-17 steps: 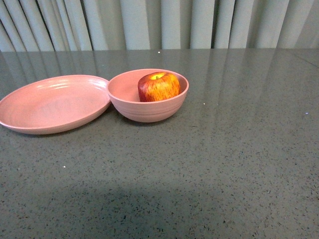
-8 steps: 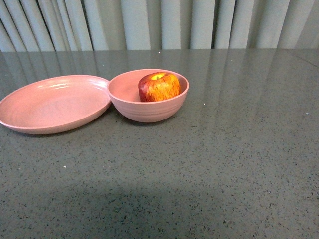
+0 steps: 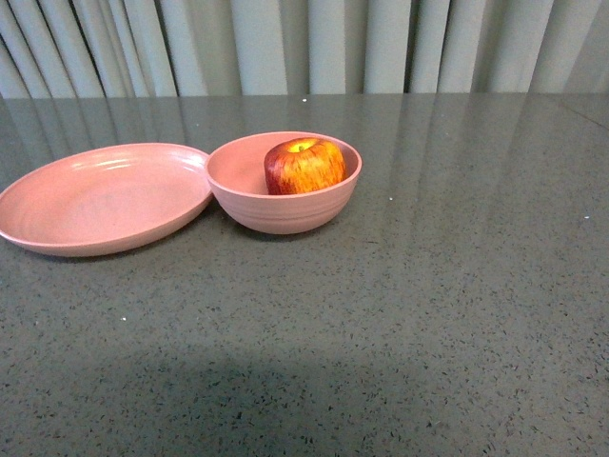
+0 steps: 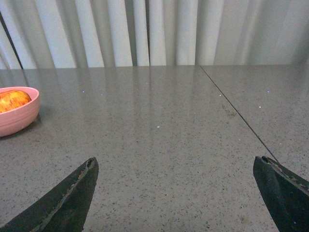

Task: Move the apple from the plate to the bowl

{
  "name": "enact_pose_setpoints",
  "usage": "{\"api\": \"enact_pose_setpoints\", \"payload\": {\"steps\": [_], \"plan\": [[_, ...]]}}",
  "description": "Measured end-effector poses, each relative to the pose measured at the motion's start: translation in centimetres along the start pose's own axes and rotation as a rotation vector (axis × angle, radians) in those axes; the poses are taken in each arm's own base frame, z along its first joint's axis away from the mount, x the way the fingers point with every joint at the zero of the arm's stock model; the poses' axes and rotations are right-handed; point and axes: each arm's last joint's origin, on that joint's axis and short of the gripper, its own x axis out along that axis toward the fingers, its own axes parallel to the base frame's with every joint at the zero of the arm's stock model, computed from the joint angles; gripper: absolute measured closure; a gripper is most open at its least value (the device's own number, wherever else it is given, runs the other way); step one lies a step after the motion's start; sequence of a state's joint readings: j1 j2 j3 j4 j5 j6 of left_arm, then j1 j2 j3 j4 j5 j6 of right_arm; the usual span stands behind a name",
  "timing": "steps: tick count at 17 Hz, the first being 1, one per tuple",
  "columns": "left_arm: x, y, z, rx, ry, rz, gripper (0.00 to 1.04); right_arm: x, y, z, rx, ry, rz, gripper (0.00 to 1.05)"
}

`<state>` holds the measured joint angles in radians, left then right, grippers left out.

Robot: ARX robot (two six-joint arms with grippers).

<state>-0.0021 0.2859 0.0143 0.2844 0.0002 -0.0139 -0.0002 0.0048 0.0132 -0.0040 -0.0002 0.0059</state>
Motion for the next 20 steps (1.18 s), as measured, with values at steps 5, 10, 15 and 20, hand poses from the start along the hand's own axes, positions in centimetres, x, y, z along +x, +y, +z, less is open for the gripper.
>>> {"api": "enact_pose_setpoints", "payload": {"steps": [5,10,15,20], "plan": [[-0.7,0.0,0.0,0.000,-0.002,0.000,1.04,0.0,0.0,0.0,0.000,0.000,0.000,0.07],[-1.8,0.0,-0.3,0.002,0.011,0.000,1.04,0.0,0.0,0.0,0.000,0.000,0.000,0.07],[-1.8,0.0,-0.4,0.002,0.011,0.001,1.03,0.0,0.0,0.0,0.000,0.000,0.000,0.07],[-1.8,0.0,-0.4,0.003,0.011,0.001,0.68,0.0,0.0,0.0,0.000,0.000,0.000,0.07]]}}
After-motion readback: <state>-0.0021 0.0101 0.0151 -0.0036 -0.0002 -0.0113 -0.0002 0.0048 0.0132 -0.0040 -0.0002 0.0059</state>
